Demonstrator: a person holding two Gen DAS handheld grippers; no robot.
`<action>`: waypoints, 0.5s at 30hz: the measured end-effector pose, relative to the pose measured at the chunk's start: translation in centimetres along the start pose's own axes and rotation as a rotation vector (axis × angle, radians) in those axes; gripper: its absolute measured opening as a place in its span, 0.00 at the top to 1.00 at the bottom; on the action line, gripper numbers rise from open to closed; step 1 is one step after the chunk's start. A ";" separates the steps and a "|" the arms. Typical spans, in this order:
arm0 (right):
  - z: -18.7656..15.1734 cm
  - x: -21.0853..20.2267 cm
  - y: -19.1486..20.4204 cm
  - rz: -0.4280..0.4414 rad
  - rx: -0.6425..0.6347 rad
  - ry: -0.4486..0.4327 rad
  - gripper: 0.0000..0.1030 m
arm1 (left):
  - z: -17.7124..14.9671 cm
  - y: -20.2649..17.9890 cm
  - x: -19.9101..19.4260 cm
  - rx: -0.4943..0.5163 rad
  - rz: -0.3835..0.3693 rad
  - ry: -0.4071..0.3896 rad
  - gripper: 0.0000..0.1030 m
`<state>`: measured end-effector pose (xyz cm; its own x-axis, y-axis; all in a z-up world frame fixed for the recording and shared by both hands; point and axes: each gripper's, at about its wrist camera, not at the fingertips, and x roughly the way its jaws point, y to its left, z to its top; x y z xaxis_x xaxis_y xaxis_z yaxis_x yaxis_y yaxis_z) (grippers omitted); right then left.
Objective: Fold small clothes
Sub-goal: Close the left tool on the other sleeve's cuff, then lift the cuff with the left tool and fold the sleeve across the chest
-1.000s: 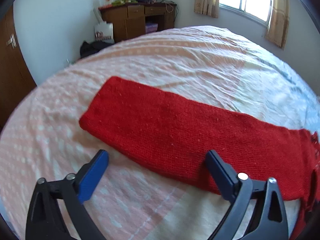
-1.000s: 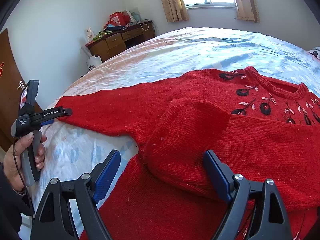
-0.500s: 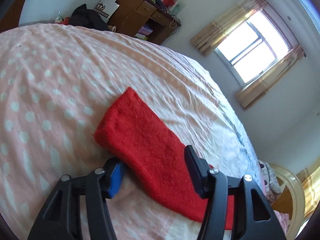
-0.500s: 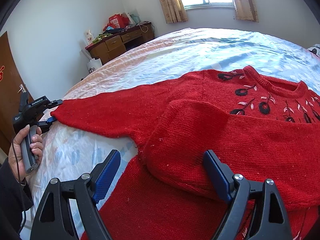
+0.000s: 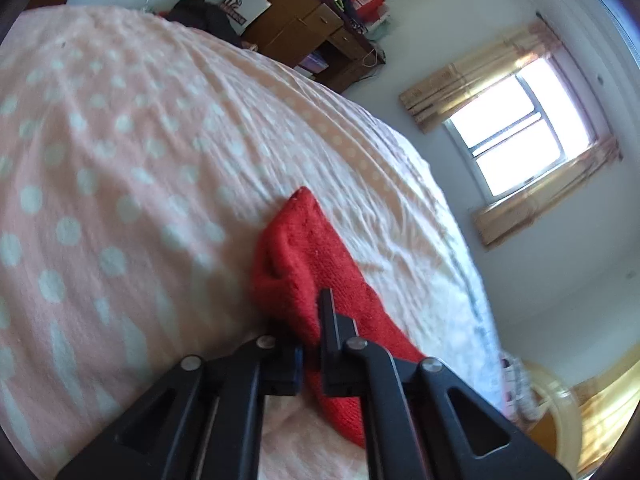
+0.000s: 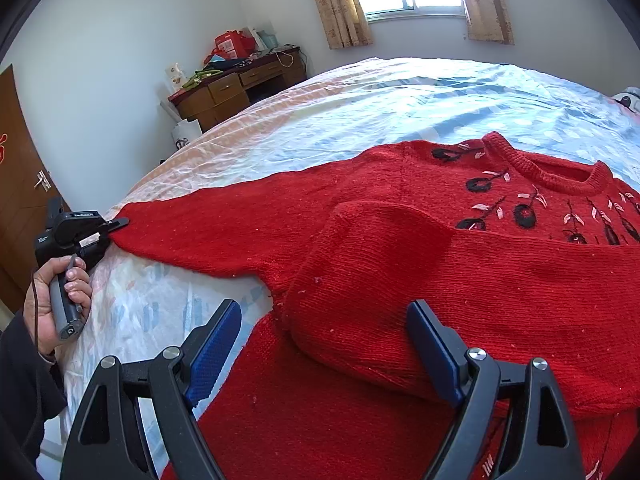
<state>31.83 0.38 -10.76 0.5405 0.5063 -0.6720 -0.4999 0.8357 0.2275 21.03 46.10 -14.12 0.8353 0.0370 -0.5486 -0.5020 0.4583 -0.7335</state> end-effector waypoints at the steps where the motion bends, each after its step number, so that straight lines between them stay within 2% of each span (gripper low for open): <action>1: 0.0 0.0 0.0 -0.001 0.001 -0.001 0.17 | 0.0 -0.2 -0.1 0.011 -0.007 0.005 0.95; 7: 0.0 0.2 0.0 -0.005 -0.001 0.005 0.17 | -0.2 -2.3 -1.2 0.084 -0.047 0.002 0.95; 15: 0.5 0.1 -0.1 -0.015 0.009 0.029 0.17 | -0.6 -7.7 -2.5 0.186 -0.125 0.018 0.95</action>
<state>32.27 0.44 -10.55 0.5277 0.4872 -0.6958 -0.4856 0.8451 0.2235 22.64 41.93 -7.39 0.8835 -0.0455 -0.4663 -0.3432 0.6145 -0.7103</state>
